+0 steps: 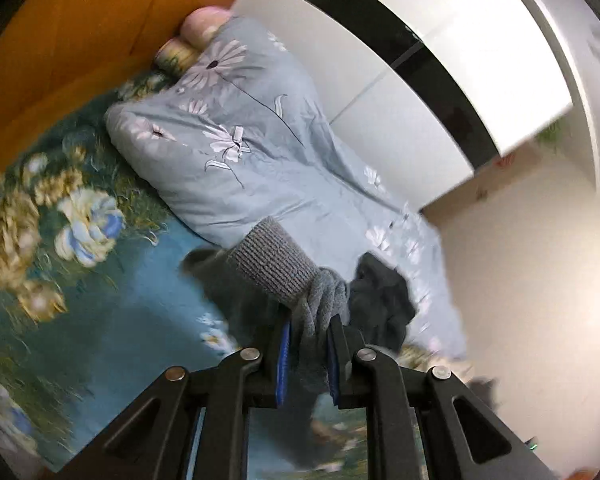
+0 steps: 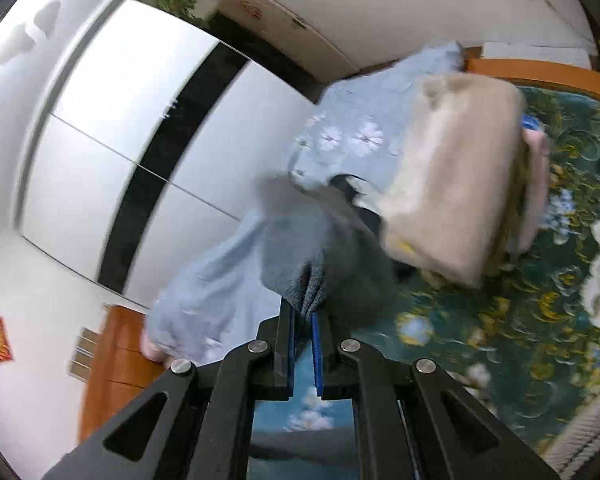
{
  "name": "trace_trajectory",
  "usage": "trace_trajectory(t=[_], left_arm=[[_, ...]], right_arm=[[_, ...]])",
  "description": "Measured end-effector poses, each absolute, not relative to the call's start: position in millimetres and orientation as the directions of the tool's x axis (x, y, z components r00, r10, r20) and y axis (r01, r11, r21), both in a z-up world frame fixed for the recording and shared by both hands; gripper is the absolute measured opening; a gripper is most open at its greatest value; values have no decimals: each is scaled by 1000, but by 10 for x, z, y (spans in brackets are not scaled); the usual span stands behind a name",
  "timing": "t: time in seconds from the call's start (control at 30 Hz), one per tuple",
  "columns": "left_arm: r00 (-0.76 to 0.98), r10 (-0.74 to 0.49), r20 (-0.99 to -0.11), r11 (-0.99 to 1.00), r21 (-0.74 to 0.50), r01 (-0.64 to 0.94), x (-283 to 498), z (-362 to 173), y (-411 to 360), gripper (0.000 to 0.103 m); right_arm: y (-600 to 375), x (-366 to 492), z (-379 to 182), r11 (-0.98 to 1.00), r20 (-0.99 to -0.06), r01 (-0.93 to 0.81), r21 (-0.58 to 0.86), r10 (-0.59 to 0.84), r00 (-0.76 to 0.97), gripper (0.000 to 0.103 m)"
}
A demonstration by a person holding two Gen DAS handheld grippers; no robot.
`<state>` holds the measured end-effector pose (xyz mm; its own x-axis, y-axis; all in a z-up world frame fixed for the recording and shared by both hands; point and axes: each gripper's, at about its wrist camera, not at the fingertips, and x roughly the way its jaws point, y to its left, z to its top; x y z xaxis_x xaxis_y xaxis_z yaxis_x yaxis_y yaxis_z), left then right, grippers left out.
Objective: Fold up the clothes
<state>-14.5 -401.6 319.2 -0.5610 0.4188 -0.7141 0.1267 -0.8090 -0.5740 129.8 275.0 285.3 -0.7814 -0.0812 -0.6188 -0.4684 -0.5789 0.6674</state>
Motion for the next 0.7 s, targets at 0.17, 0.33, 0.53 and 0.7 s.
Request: trace_trajectory(t=[0.17, 0.33, 0.53, 0.7], left_arm=[[-292, 342, -893, -811, -438, 388, 94, 1792, -4082, 16], [-75, 274, -959, -730, -258, 633, 653, 730, -4246, 5], [0, 216, -976, -701, -155, 696, 956, 552, -4404, 5], [0, 252, -968, -688, -179, 704, 1027, 500, -4289, 8]], right_arm=[[2904, 1736, 1325, -381, -834, -745, 547, -179, -522, 7], [2876, 2296, 224, -265, -927, -905, 332, -269, -261, 7], [2913, 2312, 44, -294, -944, -922, 253, -282, -169, 7], [2971, 2113, 80, -390, -960, -897, 208, -258, -111, 7]])
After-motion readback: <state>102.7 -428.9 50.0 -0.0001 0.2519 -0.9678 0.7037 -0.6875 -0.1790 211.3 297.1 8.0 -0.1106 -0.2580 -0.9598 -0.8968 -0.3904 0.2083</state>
